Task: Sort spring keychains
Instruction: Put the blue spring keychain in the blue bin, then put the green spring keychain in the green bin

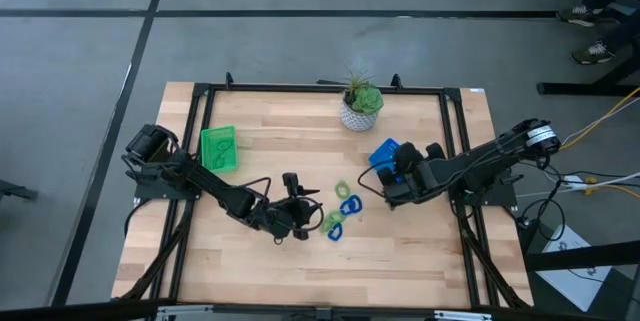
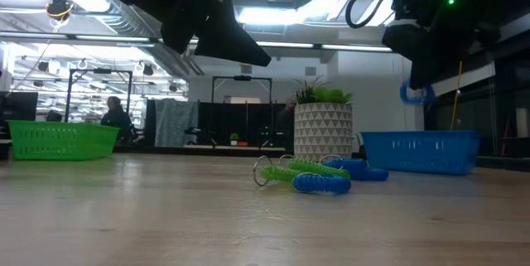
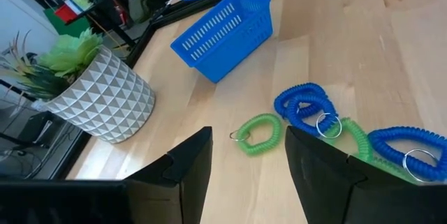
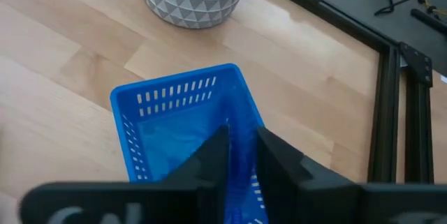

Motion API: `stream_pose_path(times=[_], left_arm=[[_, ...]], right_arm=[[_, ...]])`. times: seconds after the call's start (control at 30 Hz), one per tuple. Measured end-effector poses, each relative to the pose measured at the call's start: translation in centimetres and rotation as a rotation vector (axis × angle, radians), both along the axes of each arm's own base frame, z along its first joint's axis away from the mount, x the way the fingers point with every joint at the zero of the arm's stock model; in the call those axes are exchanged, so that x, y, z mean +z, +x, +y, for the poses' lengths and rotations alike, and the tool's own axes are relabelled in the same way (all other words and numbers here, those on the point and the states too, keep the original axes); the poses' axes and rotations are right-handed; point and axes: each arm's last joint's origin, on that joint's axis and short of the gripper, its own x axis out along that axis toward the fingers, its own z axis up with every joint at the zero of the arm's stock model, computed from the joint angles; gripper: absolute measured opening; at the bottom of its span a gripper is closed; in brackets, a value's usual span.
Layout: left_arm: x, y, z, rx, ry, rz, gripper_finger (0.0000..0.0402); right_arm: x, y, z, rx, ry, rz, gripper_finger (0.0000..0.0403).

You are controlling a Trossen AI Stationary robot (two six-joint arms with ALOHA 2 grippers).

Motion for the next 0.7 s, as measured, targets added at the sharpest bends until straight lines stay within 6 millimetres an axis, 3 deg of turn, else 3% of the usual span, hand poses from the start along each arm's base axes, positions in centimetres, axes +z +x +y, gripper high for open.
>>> stream_pose_path(times=[0.4,0.7], left_arm=[[0.0,0.2,0.3,-0.016,0.023,0.014,0.0177],[-0.1,0.7,1.0,-0.096,-0.121,0.025,0.0171]], right_arm=[[0.0,0.1,0.0,0.009,-0.013,-0.012,0.019],[0.2,2.0,0.5,0.162,-0.074,-0.082,0.0209]])
